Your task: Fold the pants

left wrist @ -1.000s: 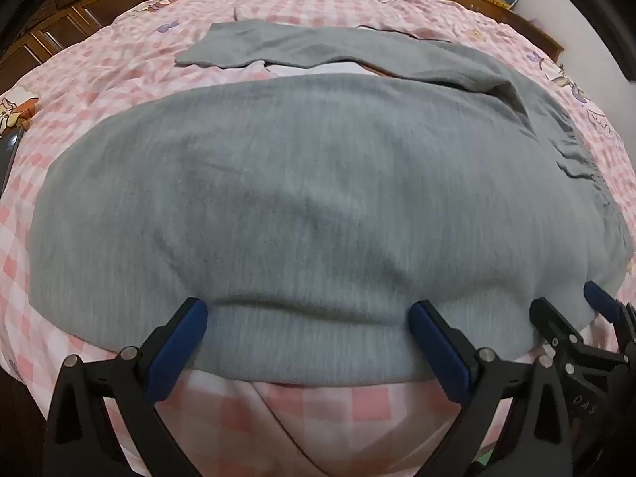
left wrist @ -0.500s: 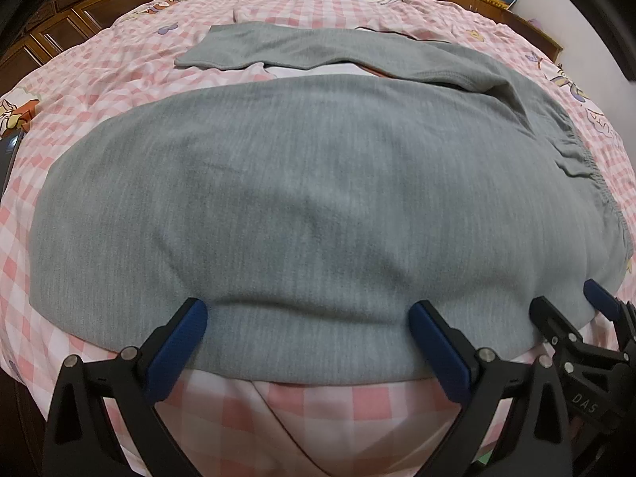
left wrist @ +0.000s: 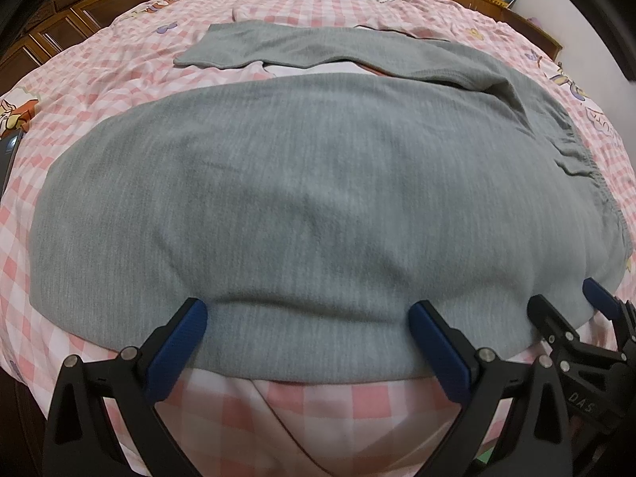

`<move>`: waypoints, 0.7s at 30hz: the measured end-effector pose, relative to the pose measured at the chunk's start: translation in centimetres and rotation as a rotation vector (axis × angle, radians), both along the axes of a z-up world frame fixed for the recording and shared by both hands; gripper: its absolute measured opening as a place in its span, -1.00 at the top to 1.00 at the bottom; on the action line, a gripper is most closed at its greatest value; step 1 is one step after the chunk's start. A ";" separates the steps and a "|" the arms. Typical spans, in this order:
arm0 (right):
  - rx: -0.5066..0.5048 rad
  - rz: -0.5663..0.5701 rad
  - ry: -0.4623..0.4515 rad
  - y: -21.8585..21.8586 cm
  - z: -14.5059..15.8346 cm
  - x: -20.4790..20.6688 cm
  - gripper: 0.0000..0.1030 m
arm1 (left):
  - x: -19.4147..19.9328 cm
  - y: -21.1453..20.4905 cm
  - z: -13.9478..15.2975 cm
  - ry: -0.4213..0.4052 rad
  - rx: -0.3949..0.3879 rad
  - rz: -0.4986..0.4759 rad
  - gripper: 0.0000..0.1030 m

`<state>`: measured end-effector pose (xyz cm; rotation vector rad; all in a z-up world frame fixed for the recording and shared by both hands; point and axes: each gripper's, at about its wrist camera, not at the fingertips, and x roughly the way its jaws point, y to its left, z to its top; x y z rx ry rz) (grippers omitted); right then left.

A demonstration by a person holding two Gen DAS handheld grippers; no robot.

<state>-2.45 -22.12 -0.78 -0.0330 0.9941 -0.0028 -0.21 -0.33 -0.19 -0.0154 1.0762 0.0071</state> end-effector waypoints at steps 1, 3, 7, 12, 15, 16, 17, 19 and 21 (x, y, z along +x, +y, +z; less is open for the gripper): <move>0.001 0.002 0.003 0.1 0.0 0.1 -1.00 | 0.0 0.0 0.0 0.002 -0.001 0.000 -0.99; -0.001 0.007 0.006 0.5 -0.3 -0.1 -1.00 | 0.0 0.0 0.0 0.005 -0.002 -0.002 -0.99; -0.005 0.006 0.006 0.6 -0.5 -0.1 -1.00 | 0.2 0.0 -0.1 0.012 -0.001 -0.001 -0.99; -0.011 0.007 0.004 0.7 -0.5 -0.1 -1.00 | 0.1 0.0 -0.1 0.010 0.001 -0.008 -0.99; -0.014 0.017 0.008 0.7 -0.5 0.0 -1.00 | 0.2 -0.1 0.0 0.021 0.008 -0.018 -0.99; -0.013 0.023 0.010 0.7 -0.5 0.0 -1.00 | 0.1 -0.1 0.0 0.024 0.009 -0.024 -0.99; -0.014 0.030 0.011 0.6 -0.6 -0.1 -1.00 | 0.1 -0.1 0.0 0.027 0.010 -0.029 -0.99; -0.018 0.040 0.012 0.7 -0.6 -0.1 -1.00 | 0.0 -0.1 0.1 0.029 0.008 -0.043 -0.99; -0.021 0.046 0.012 0.7 -0.6 -0.1 -1.00 | -0.1 -0.1 0.0 0.032 0.008 -0.057 -0.99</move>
